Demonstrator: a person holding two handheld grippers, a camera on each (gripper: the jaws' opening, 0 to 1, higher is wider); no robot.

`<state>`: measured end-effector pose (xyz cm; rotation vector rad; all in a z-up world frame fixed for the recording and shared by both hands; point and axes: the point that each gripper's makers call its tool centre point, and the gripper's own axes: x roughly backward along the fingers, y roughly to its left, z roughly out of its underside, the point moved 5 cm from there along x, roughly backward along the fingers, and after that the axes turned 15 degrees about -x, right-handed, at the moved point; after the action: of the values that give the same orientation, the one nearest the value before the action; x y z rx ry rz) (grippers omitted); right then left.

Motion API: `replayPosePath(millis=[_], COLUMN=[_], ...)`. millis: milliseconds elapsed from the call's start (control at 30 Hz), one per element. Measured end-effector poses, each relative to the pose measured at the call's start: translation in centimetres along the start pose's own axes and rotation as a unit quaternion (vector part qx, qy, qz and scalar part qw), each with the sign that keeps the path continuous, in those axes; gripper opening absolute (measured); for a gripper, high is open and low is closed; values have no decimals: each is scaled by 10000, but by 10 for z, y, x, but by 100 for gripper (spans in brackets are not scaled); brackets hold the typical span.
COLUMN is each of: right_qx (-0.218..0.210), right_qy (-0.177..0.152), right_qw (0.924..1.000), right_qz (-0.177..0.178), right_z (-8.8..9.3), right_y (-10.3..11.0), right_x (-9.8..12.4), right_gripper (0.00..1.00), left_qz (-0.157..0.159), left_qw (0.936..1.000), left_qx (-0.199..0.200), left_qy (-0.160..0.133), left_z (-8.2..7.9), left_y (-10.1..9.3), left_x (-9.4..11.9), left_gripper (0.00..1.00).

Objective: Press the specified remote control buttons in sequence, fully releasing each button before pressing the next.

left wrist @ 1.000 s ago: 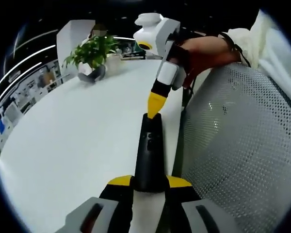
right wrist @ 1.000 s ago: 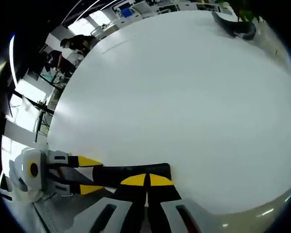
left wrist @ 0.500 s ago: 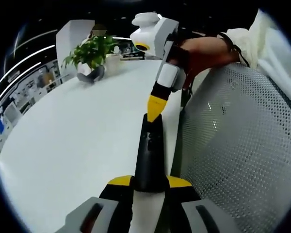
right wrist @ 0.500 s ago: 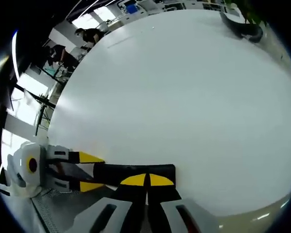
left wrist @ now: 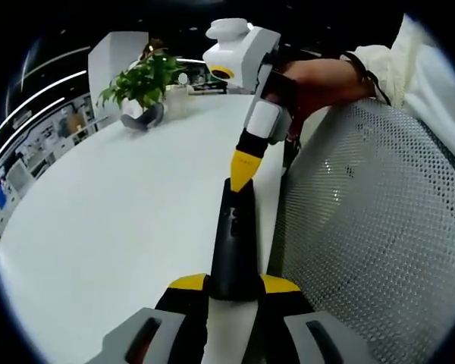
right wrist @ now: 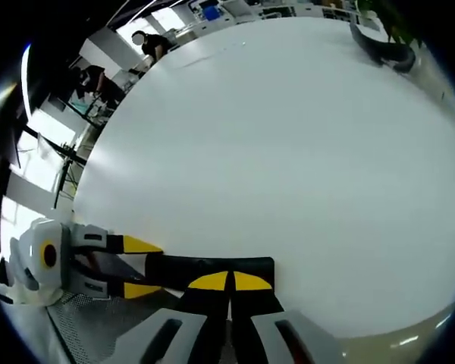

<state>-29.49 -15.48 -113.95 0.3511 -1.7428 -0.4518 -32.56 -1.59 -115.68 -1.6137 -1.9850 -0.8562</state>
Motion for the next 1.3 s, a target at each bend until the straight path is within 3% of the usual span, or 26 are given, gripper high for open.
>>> replayPosePath(millis=[267, 433, 700, 1000, 1167, 1300], right_qx=[365, 376, 499, 503, 183, 313], right_qy=[-156, -146, -26, 29, 23, -12], right_qw=[9992, 9989, 9987, 9987, 9996, 9993], right_qz=[-30, -219, -127, -117, -231, -180], right_z=[-4, -4, -1, 1, 0, 1], right_y=[8, 13, 12, 11, 9, 11], right_x=[0, -1, -5, -7, -7, -8], right_gripper=[0, 0, 0, 0, 0, 0], left_qz=[16, 25, 39, 36, 36, 35], left_qw=[10000, 10000, 10000, 10000, 10000, 10000], left_qx=[-31, -52, -77, -68, -65, -63], left_qy=[-12, -22, -43, -52, -54, -56], left_z=[-1, -2, -1, -1, -1, -1], left_y=[-1, -2, -2, -2, -3, -2], left_x=[-1, -1, -2, -1, -1, -1], left_gripper=[24, 24, 25, 25, 25, 25])
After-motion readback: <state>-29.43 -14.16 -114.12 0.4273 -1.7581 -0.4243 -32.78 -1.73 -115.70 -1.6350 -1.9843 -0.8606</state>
